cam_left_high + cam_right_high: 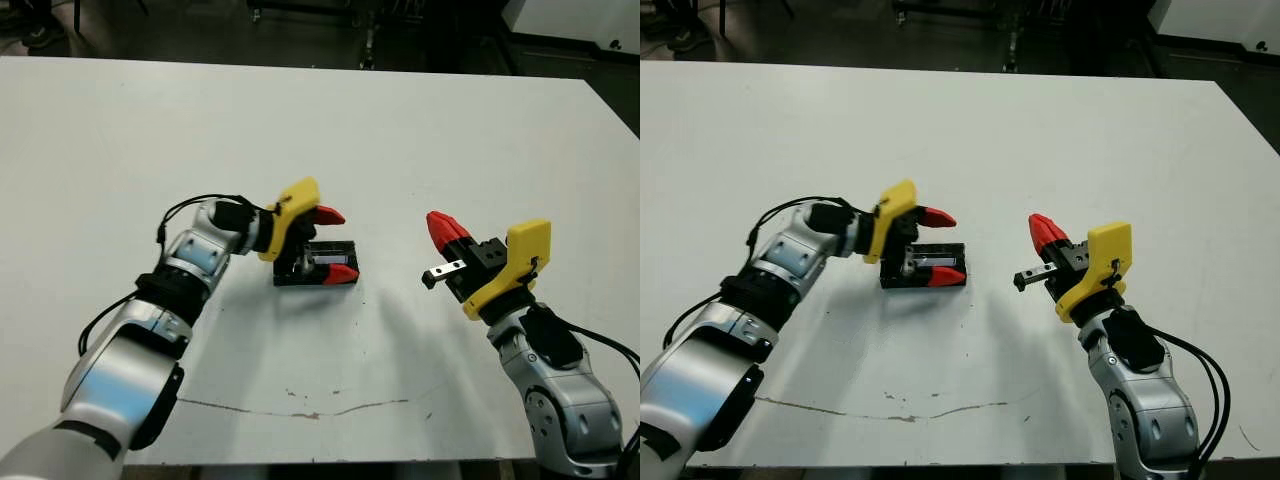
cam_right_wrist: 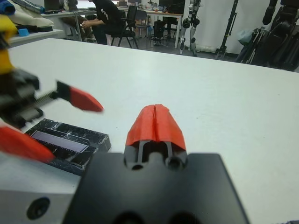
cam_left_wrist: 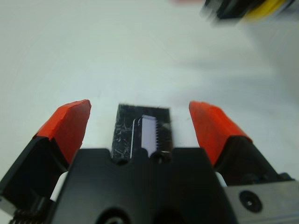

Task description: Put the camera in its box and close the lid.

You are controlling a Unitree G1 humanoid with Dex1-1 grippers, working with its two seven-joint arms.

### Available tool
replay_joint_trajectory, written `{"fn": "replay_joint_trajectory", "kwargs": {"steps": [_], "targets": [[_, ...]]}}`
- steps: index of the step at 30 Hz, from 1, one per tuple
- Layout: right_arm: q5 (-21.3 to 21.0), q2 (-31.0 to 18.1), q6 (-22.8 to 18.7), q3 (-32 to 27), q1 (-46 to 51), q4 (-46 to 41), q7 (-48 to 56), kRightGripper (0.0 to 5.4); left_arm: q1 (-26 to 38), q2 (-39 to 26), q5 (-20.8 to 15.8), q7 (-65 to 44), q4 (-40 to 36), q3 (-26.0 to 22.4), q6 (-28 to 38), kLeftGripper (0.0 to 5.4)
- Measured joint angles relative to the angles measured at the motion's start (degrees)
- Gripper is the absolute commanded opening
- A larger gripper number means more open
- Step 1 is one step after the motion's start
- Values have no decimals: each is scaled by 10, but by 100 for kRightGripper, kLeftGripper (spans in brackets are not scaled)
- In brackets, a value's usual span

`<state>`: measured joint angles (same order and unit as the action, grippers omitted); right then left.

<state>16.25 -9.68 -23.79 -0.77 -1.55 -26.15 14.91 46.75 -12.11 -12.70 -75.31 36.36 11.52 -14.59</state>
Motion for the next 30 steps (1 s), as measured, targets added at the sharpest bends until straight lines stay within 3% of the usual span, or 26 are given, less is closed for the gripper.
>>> {"fn": "replay_joint_trajectory", "kwargs": {"steps": [4, 10, 15, 21, 26, 30], "targets": [[0, 1, 0, 1, 0, 0, -1, 0, 0, -13, -41, -8, -51, -23, -59, 539], [-1, 1, 0, 2, 0, 2, -1, 0, -11, -14, -69, 2, -89, -35, -98, 539], [-2, 1, 1, 2, 0, 3, 0, 0, -46, -9, -102, 80, -139, -72, -159, 539], [-3, 2, 4, 4, 1, 6, 0, 0, -133, 57, -141, 316, -304, -152, -204, 467], [-6, 3, 13, 6, 1, 11, 0, 0, -174, 81, -136, 432, -402, -148, -210, 393], [-8, 3, 13, 8, 1, 11, 0, 0, -193, 80, -122, 471, -439, -127, -209, 334]]}}
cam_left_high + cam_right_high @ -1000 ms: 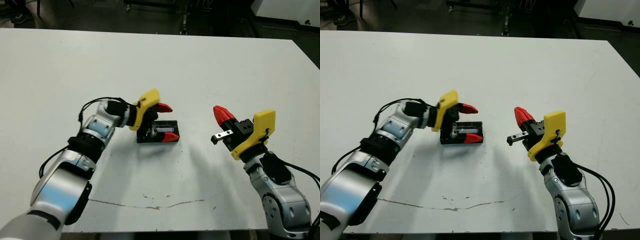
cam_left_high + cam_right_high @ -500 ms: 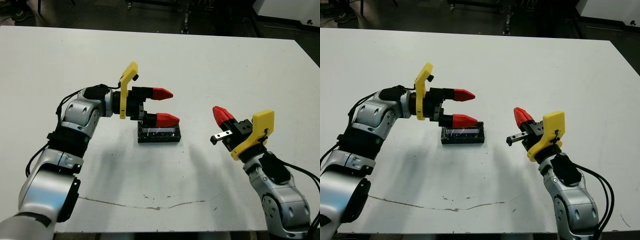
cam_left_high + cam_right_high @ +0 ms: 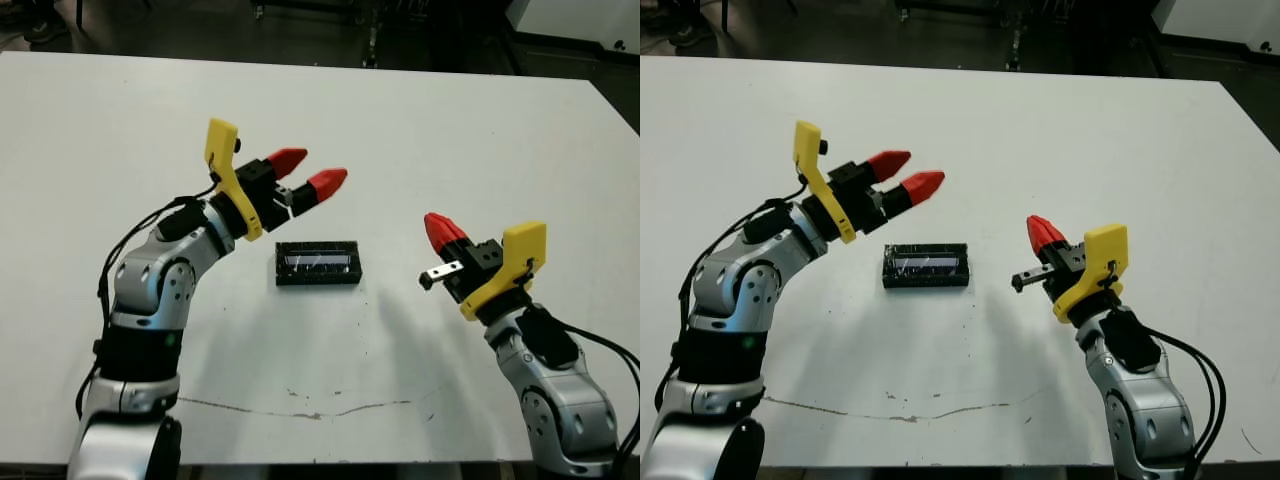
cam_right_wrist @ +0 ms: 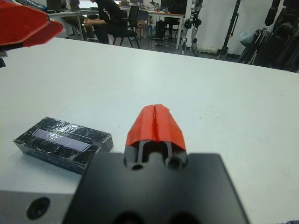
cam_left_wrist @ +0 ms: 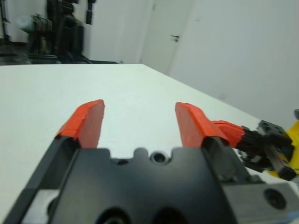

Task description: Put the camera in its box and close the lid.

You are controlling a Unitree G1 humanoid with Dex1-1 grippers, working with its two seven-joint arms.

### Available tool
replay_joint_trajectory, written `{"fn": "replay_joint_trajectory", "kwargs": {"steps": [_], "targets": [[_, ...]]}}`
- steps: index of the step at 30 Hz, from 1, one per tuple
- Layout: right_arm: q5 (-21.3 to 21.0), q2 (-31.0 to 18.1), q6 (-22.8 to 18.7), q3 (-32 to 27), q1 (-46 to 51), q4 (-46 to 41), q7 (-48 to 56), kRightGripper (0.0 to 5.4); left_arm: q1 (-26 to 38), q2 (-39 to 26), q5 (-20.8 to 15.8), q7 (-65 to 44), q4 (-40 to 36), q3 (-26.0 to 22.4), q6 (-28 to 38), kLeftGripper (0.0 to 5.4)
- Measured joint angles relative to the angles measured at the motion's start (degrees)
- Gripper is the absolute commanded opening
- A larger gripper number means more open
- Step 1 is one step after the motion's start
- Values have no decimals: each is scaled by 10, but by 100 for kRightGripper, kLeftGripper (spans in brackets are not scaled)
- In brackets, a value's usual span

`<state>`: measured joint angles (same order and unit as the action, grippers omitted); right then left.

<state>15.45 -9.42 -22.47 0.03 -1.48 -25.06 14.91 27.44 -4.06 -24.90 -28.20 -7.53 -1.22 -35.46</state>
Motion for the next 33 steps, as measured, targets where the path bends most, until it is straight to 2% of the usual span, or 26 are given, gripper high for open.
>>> {"fn": "replay_joint_trajectory", "kwargs": {"steps": [12, 22, 33], "targets": [[-2, 4, 0, 0, 0, 0, -1, 0, -40, -7, 31, 56, -34, 56, -19, 155], [2, 3, -1, 0, 0, 0, 0, 0, -48, -9, 82, 78, 25, 116, -53, 10], [1, 3, -1, 0, -1, 0, 0, 0, -40, -5, 119, 82, 71, 145, -53, 1]]}}
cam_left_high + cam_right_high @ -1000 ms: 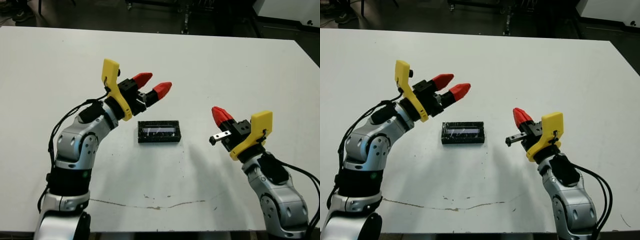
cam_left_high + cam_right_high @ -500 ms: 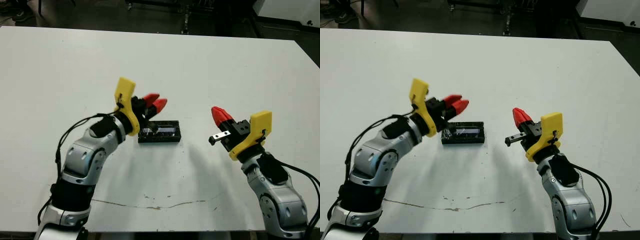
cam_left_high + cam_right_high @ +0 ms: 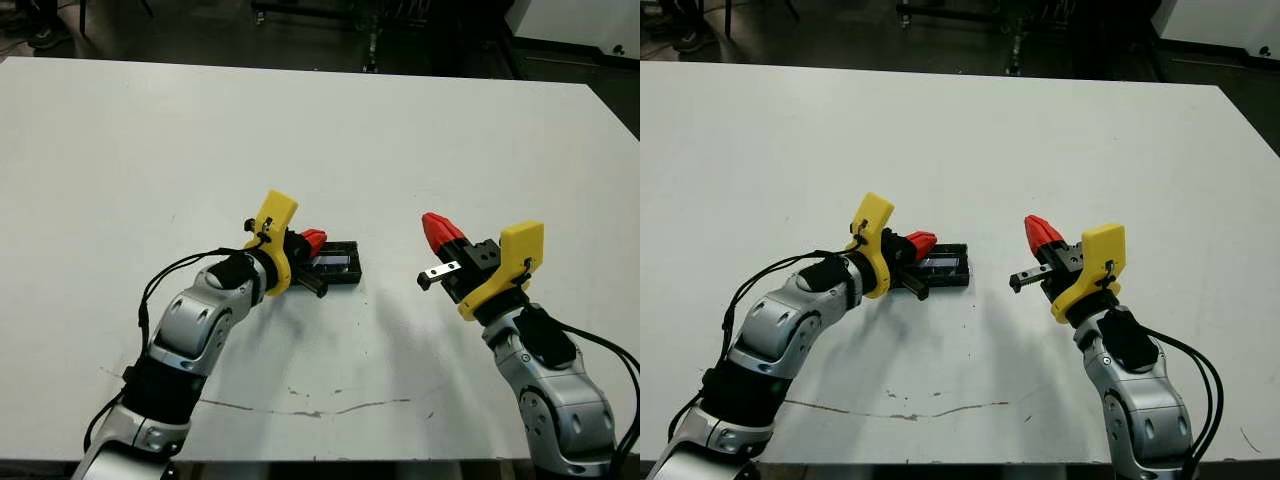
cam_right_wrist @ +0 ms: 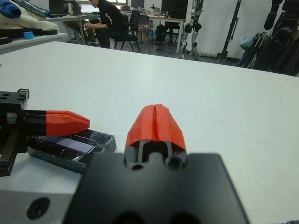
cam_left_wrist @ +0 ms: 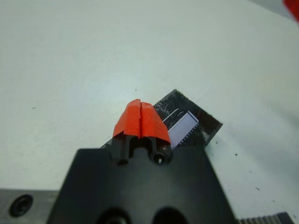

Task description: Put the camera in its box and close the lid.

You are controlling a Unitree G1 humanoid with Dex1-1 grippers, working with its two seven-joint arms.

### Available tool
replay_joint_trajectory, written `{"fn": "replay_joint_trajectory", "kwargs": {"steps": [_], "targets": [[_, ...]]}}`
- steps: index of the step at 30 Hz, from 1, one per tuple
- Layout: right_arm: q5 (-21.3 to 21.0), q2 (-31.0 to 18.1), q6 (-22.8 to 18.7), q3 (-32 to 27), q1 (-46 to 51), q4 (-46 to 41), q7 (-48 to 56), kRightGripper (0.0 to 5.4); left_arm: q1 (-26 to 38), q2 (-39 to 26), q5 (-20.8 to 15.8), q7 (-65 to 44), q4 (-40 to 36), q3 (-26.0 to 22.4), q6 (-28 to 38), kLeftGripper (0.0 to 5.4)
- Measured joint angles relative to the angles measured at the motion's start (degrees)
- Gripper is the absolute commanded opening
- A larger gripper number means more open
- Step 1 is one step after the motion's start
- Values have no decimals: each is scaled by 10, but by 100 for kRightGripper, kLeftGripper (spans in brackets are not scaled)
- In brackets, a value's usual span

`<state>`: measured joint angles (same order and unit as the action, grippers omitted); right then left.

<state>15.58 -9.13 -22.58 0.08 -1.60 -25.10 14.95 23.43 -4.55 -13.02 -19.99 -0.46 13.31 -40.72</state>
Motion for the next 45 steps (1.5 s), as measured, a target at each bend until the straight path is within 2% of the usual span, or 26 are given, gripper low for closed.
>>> {"fn": "replay_joint_trajectory", "kwargs": {"steps": [8, 12, 16, 22, 26, 30, 35, 39, 45], "targets": [[0, 0, 0, 0, 0, -1, 0, 0, -1, -11, -1, -8, -13, 4, -18, 1], [-1, 0, 0, 1, 1, -1, -1, 0, -23, -7, -13, -7, -48, -15, -16, 1], [-1, 1, 5, 1, 2, -1, -1, 0, -60, -1, -30, 4, -94, -49, -8, 1], [1, 8, 10, -1, 4, 0, -3, 0, -65, 2, -73, 38, -170, -144, 6, 1], [1, 15, 12, -10, 2, 2, -15, 0, -72, -1, -80, 47, -183, -192, 61, 1], [-9, 23, 39, -13, -4, 18, -31, 0, -91, -1, -79, 58, -183, -232, 144, 1], [-38, 29, 69, -12, -8, 37, -53, 0, -121, 0, -77, 72, -182, -268, 238, 1], [-63, 32, 94, -13, -9, 49, -72, 0, -142, 2, -73, 77, -160, -299, 341, 1], [-69, 40, 115, -22, -14, 65, -84, 0, -184, 27, -25, 124, -125, -303, 452, 1]]}}
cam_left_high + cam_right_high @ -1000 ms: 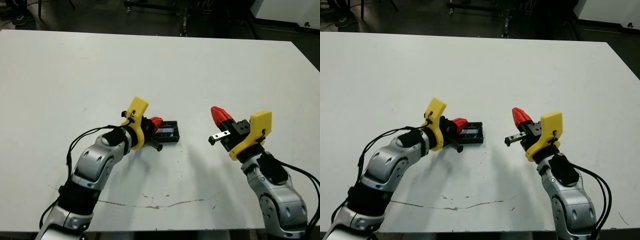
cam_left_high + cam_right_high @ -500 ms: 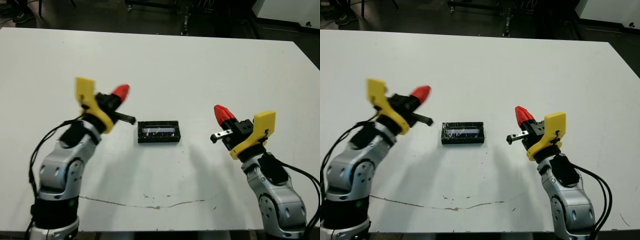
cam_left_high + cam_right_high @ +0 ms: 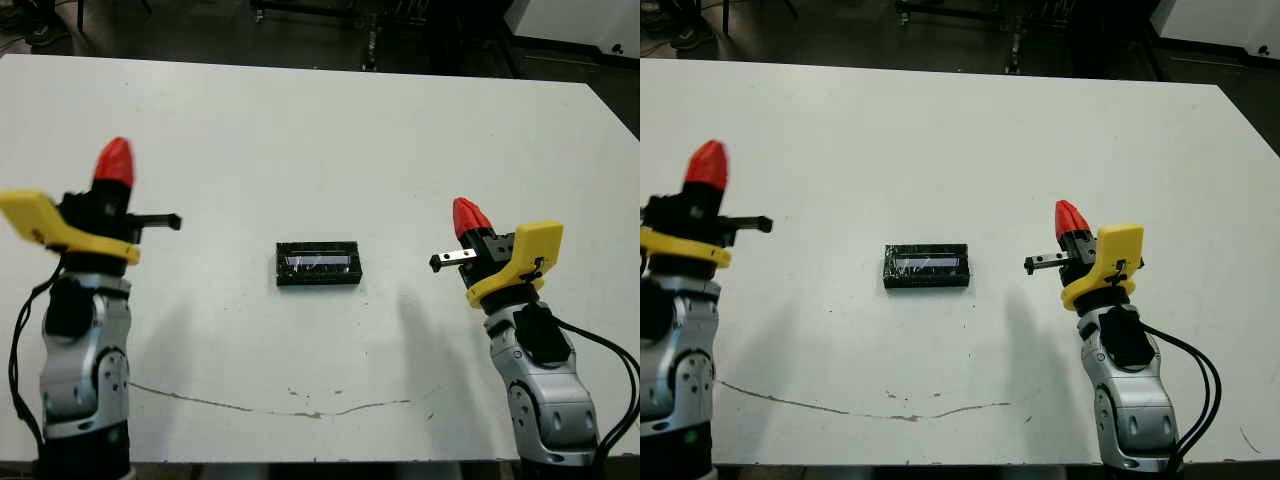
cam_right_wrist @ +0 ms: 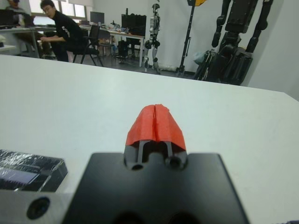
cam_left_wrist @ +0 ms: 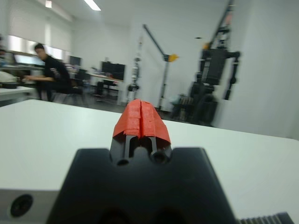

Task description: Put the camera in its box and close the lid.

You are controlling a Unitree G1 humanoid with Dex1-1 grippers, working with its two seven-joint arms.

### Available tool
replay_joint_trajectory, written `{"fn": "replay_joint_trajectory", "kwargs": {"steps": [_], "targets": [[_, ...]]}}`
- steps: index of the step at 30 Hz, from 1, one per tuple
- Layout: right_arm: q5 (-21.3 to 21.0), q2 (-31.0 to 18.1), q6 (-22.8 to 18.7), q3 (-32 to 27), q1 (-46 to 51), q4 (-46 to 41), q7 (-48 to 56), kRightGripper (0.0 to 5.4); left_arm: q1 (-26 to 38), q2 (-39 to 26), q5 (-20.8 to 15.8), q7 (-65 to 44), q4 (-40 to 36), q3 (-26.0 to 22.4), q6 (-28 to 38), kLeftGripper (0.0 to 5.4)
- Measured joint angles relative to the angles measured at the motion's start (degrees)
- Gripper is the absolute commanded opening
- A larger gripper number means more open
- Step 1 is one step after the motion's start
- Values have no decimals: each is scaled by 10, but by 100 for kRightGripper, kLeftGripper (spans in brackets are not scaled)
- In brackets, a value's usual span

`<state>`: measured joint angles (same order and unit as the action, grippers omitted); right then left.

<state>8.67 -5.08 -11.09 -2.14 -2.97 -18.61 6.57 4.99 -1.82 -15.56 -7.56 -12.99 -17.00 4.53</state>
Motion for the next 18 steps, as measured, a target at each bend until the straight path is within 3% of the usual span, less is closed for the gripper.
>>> {"fn": "replay_joint_trajectory", "kwargs": {"steps": [8, 18], "targets": [[-4, 3, 24, -5, -11, 21, 0, 0, -10, 5, 31, 3, 71, 22, 123, 1], [-5, 5, 24, -6, -12, 22, -2, 0, -49, 6, 44, 11, 54, 61, 101, 1]]}}
